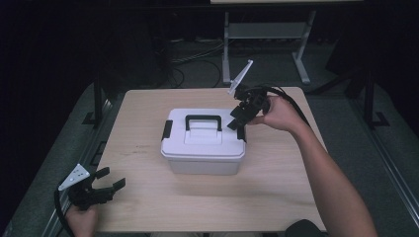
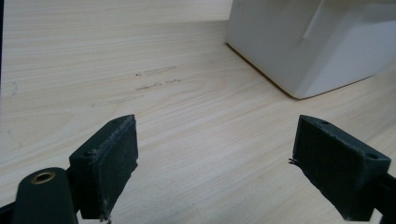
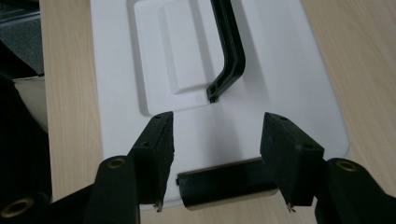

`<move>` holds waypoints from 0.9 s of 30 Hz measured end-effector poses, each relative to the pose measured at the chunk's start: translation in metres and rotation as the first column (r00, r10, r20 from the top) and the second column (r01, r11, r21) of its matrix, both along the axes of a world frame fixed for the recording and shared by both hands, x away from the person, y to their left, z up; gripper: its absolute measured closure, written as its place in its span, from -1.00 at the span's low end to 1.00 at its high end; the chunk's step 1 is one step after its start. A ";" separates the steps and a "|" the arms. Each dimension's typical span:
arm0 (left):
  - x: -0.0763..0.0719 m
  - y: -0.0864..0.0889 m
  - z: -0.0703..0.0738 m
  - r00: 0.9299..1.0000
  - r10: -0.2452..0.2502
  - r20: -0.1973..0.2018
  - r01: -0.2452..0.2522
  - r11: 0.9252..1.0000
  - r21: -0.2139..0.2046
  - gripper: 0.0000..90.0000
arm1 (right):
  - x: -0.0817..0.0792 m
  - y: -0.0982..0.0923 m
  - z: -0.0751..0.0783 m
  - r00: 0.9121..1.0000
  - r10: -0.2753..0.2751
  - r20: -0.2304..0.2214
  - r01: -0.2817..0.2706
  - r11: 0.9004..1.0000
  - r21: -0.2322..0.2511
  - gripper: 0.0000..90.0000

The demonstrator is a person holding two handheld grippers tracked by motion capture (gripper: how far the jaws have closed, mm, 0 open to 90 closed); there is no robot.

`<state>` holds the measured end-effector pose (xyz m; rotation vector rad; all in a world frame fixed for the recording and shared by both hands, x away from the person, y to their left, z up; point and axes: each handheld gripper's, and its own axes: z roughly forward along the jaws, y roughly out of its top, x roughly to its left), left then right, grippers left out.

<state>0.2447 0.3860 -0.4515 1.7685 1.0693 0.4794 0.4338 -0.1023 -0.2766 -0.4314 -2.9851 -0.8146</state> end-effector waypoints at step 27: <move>0.000 -0.001 0.000 1.000 0.004 -0.002 -0.004 1.000 0.003 -0.70 | -0.012 -0.054 -0.020 0.996 -0.090 -0.024 0.091 0.995 0.030 -0.14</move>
